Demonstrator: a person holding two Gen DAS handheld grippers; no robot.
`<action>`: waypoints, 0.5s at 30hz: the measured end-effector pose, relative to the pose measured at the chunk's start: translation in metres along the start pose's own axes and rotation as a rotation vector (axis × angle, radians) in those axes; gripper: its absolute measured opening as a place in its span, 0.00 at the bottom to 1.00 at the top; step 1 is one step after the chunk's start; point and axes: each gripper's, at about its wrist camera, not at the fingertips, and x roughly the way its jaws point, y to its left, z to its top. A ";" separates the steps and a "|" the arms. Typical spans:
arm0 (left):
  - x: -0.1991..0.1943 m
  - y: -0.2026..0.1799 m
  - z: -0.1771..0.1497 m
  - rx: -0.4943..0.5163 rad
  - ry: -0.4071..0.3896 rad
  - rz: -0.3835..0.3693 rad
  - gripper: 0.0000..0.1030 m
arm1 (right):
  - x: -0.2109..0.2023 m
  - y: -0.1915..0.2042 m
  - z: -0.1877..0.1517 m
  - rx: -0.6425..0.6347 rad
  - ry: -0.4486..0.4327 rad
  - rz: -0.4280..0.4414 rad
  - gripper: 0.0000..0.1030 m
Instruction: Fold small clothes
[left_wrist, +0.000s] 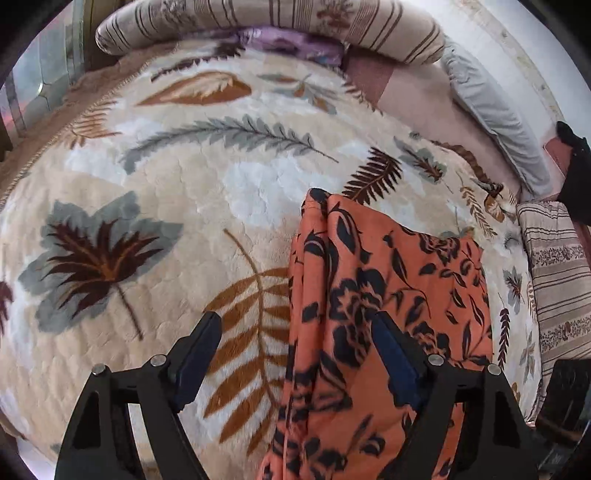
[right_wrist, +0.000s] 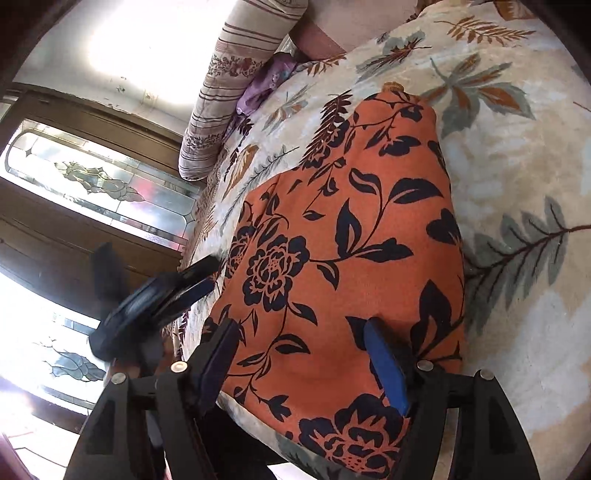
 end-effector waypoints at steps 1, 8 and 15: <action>0.012 0.002 0.009 -0.008 0.031 0.000 0.66 | -0.003 0.000 -0.003 -0.005 -0.003 0.002 0.72; 0.047 -0.003 0.047 -0.028 0.065 -0.026 0.44 | -0.004 -0.004 -0.008 -0.015 -0.011 0.021 0.72; -0.009 -0.024 0.024 0.069 -0.070 0.061 0.55 | -0.012 -0.006 -0.012 -0.005 -0.018 0.029 0.72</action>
